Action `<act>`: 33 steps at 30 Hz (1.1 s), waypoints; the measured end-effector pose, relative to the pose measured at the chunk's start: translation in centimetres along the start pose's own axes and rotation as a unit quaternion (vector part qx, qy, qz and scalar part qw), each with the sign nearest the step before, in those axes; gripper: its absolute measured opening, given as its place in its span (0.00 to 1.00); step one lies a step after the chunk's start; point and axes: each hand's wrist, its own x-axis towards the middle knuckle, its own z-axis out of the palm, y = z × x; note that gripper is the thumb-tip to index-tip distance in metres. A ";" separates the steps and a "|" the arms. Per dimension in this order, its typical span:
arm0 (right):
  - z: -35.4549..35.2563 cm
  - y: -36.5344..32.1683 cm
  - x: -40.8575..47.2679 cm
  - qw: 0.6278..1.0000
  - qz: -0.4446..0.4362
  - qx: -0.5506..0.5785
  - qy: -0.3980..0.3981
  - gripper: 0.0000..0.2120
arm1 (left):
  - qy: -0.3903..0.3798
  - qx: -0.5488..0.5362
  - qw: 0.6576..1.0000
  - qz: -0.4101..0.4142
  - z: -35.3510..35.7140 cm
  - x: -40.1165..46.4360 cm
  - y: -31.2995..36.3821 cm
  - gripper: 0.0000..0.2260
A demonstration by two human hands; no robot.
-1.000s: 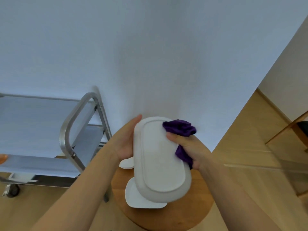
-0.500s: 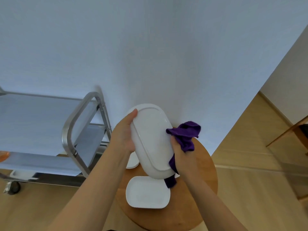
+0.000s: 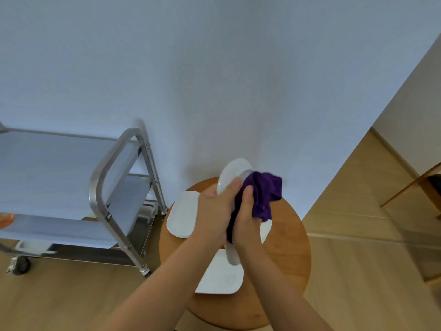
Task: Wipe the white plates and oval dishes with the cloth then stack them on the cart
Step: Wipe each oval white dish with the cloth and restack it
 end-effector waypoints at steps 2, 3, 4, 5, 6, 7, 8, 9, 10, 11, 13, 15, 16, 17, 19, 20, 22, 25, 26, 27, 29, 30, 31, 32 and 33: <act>0.4 -1.1 0.4 0.999 0.000 0.021 -0.032 0.40 | -0.009 0.014 1.000 0.005 0.4 -1.2 -0.2 0.07; 0.5 -1.5 0.4 0.998 0.007 0.014 -0.057 0.40 | 0.000 0.016 1.000 0.009 0.5 -1.4 -0.2 0.07; 0.4 -1.6 0.4 0.996 0.019 0.017 -0.086 0.39 | 0.013 0.018 1.000 0.015 0.5 -1.6 0.0 0.07; 0.4 -1.4 0.3 0.992 0.037 0.038 -0.117 0.38 | 0.024 0.014 0.999 0.019 0.3 -1.4 0.1 0.08; 0.4 -1.2 0.1 0.986 0.061 0.068 -0.143 0.35 | 0.034 0.004 0.999 0.016 0.0 -1.1 0.2 0.08; 0.3 -0.7 -0.2 0.981 0.072 0.081 -0.162 0.33 | 0.040 -0.004 0.999 0.005 -0.4 -0.5 0.4 0.09; 0.2 -0.2 -0.6 0.978 0.068 0.072 -0.186 0.30 | 0.043 -0.006 0.999 -0.010 -1.0 0.2 0.8 0.11; -0.1 0.5 -1.1 0.975 0.055 0.032 -0.211 0.27 | 0.044 -0.010 0.999 -0.022 -1.7 1.0 1.2 0.14; -0.7 1.3 -1.6 0.971 0.049 -0.014 -0.234 0.25 | 0.047 -0.024 0.998 -0.034 -2.4 1.6 1.7 0.16; -1.4 1.9 -2.1 0.964 0.057 -0.063 -0.252 0.24 | 0.054 -0.041 0.997 -0.039 -3.1 2.2 2.2 0.18; -2.9 3.3 -2.8 0.939 0.090 -0.153 -0.295 0.24 | 0.069 -0.065 0.995 -0.007 -4.5 3.2 3.2 0.17; -4.2 4.2 -2.7 0.923 0.136 -0.194 -0.303 0.20 | 0.066 -0.053 0.995 0.060 -5.4 3.4 4.0 0.09; -4.5 4.2 -2.3 0.928 0.163 -0.182 -0.280 0.16 | 0.061 -0.036 0.994 0.084 -5.7 3.3 4.2 0.08; -4.7 4.0 -1.9 0.939 0.201 -0.143 -0.239 0.13 | 0.049 -0.017 0.994 0.096 -5.8 3.1 4.2 0.08; -4.9 3.5 -0.5 0.949 0.278 -0.032 -0.144 0.10 | 0.020 0.041 0.993 0.112 -5.5 2.1 3.6 0.10; -5.0 3.0 0.1 0.947 0.302 0.014 -0.107 0.13 | 0.014 0.098 0.987 0.127 -5.2 1.4 2.9 0.12; -5.2 1.9 1.0 0.944 0.305 0.076 -0.096 0.19 | -0.023 0.243 0.956 0.160 -4.5 0.4 0.9 0.14; -4.9 0.0 1.2 0.941 0.279 0.122 -0.150 0.28 | -0.108 0.483 0.824 0.278 -3.6 -0.9 -2.1 0.13; -4.9 -0.4 1.3 0.946 0.267 0.103 -0.150 0.28 | -0.120 0.537 0.756 0.356 -3.4 -0.8 -2.9 0.14; -4.9 -0.7 1.4 0.957 0.245 0.066 -0.139 0.25 | -0.139 0.561 0.709 0.404 -3.4 -0.7 -3.6 0.14; -5.3 -0.8 1.7 0.974 0.192 -0.014 -0.118 0.12 | -0.209 0.589 0.680 0.384 -3.9 -0.1 -4.3 0.17; -5.6 -0.7 1.9 0.978 0.177 -0.037 -0.107 0.07 | -0.243 0.594 0.689 0.337 -4.7 0.3 -4.5 0.20; -6.0 -0.6 2.1 0.979 0.171 -0.055 -0.095 0.04 | -0.264 0.576 0.721 0.280 -5.6 0.6 -4.6 0.24; -6.5 -0.4 2.3 0.980 0.167 -0.067 -0.080 0.03 | -0.244 0.543 0.764 0.250 -6.4 0.8 -4.7 0.26; -6.9 -0.3 2.5 0.981 0.165 -0.072 -0.067 0.04 | -0.185 0.514 0.801 0.247 -7.3 1.2 -4.9 0.28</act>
